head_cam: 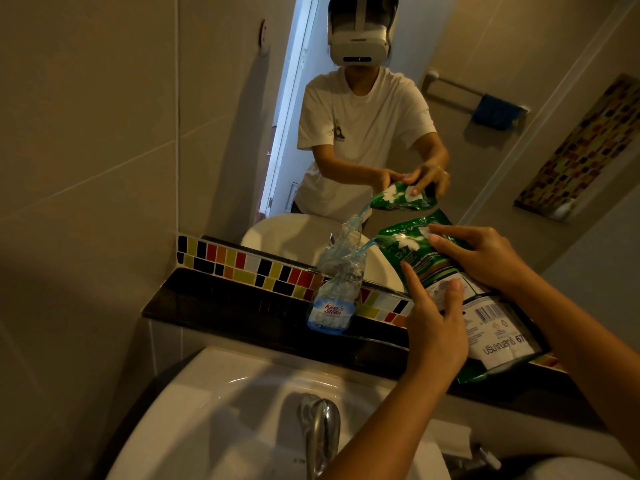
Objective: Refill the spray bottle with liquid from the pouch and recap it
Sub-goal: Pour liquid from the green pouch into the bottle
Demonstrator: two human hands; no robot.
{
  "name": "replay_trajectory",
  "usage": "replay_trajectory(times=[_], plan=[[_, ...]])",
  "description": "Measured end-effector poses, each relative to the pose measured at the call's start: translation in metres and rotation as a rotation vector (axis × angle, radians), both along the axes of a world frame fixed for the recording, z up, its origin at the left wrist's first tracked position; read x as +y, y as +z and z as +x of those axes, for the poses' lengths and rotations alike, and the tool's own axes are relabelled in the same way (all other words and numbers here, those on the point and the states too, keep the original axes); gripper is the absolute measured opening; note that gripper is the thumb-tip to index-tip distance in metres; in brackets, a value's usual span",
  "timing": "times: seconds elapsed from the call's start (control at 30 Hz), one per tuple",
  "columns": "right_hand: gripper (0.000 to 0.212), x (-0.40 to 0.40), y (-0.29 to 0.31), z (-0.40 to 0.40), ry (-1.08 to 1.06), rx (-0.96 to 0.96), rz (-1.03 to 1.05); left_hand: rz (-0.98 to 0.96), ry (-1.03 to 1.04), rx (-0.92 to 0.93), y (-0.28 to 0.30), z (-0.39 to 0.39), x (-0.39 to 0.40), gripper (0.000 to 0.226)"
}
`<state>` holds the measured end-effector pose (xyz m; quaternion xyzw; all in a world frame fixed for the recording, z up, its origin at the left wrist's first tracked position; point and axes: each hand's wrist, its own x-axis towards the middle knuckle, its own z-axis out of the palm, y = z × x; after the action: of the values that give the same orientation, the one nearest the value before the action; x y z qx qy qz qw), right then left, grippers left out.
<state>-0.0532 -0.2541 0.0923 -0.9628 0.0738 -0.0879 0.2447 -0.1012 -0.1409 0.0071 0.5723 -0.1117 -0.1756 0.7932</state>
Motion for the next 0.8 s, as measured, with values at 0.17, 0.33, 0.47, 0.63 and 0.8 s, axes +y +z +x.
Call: replay_trajectory(times=[0.17, 0.33, 0.47, 0.63, 0.8], plan=[[0.057, 0.0012, 0.0016, -0.0006, 0.009, 0.009, 0.003, -0.004, -0.007, 0.001, 0.0014, -0.001, 0.0005, 0.075], [0.059, 0.0019, 0.0036, -0.0003, 0.014, 0.01, 0.003, 0.0, -0.008, 0.002, 0.0038, -0.0009, 0.0016, 0.075], [0.061, 0.0033, 0.0054, -0.0006, 0.003, 0.013, -0.021, 0.008, -0.011, 0.002, 0.0061, -0.0017, 0.0028, 0.075], [0.06, 0.0028, 0.0065, -0.0009, 0.006, 0.02, -0.03, 0.015, -0.012, 0.001, 0.007, -0.003, 0.004, 0.075], [0.057, 0.0028, 0.0081, -0.0018, 0.008, 0.016, -0.051, 0.026, -0.016, 0.0, 0.0085, -0.0033, 0.0043, 0.075]])
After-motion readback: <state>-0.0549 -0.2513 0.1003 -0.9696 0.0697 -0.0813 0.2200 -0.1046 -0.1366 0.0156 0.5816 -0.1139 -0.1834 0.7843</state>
